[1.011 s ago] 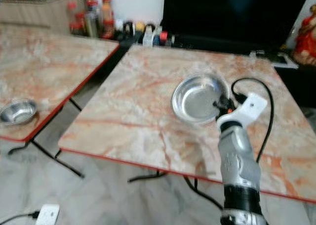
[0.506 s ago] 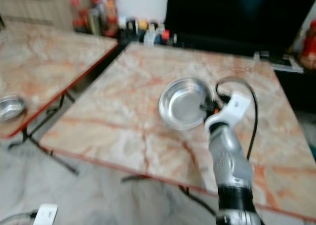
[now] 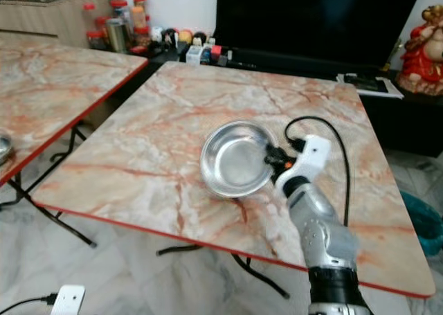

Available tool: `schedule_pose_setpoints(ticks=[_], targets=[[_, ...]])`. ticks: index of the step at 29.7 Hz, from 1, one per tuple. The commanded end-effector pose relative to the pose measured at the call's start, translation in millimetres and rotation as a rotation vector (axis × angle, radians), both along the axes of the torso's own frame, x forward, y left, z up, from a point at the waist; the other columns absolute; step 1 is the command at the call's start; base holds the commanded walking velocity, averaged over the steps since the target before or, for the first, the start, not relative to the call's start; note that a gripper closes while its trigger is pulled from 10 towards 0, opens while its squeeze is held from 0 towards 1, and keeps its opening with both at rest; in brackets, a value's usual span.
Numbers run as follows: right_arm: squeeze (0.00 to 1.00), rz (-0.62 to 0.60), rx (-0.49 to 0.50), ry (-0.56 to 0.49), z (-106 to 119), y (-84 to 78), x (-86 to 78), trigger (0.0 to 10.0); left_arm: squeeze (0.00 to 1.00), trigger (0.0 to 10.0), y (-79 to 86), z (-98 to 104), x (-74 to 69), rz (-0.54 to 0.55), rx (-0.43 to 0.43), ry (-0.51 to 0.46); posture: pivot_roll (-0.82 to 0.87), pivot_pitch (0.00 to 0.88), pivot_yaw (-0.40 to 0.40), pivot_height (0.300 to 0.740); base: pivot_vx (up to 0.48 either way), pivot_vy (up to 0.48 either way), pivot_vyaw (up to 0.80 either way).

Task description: Setting the table

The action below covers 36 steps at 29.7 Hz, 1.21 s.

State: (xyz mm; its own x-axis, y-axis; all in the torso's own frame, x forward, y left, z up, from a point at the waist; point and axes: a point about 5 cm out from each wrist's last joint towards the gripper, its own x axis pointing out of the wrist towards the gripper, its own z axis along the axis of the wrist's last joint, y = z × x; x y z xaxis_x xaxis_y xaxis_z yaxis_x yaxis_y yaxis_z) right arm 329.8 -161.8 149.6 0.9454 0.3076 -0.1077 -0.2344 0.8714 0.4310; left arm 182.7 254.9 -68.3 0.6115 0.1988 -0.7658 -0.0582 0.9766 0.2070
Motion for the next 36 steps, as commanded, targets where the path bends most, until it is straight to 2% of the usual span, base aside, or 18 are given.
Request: schedule_pose_setpoints(ticks=[1,3,6,11,27,36], targets=[[0.0,0.024,-0.004,-0.005,3,-0.2,-3.0,10.0,0.0,10.0,0.1,-1,-1.7,0.005,-0.008,0.01,-0.02,0.08,-0.057,0.74,0.0,0.0,0.0],[0.0,0.013,0.025,0.016,2,-1.6,-3.1,10.0,0.0,10.0,-0.1,-1,-1.8,0.004,-0.009,0.011,-0.02,0.081,-0.058,0.74,0.0,0.0,0.0],[0.0,-0.066,0.15,0.102,-4,-11.2,-2.2,10.0,0.0,10.0,-0.7,-2,-2.2,0.004,-0.012,0.016,-0.02,0.084,-0.065,0.74,0.0,0.0,0.0],[0.0,-0.108,0.196,0.147,-10,-17.0,-4.3,10.0,0.0,10.0,-0.6,-2,-2.4,0.005,-0.012,0.018,-0.03,0.085,-0.065,0.74,0.0,0.0,0.0],[0.0,-0.092,0.229,0.235,-19,-7.4,-17.9,10.0,0.0,10.0,0.3,-2,-3.1,-0.003,-0.011,0.03,-0.03,0.093,-0.057,0.74,0.0,0.0,0.0],[0.0,-0.131,0.22,0.254,-22,-17.0,-28.5,10.0,0.0,10.0,0.7,-2,-3.1,-0.009,-0.014,0.036,-0.03,0.092,-0.053,0.74,0.0,0.0,0.0]])
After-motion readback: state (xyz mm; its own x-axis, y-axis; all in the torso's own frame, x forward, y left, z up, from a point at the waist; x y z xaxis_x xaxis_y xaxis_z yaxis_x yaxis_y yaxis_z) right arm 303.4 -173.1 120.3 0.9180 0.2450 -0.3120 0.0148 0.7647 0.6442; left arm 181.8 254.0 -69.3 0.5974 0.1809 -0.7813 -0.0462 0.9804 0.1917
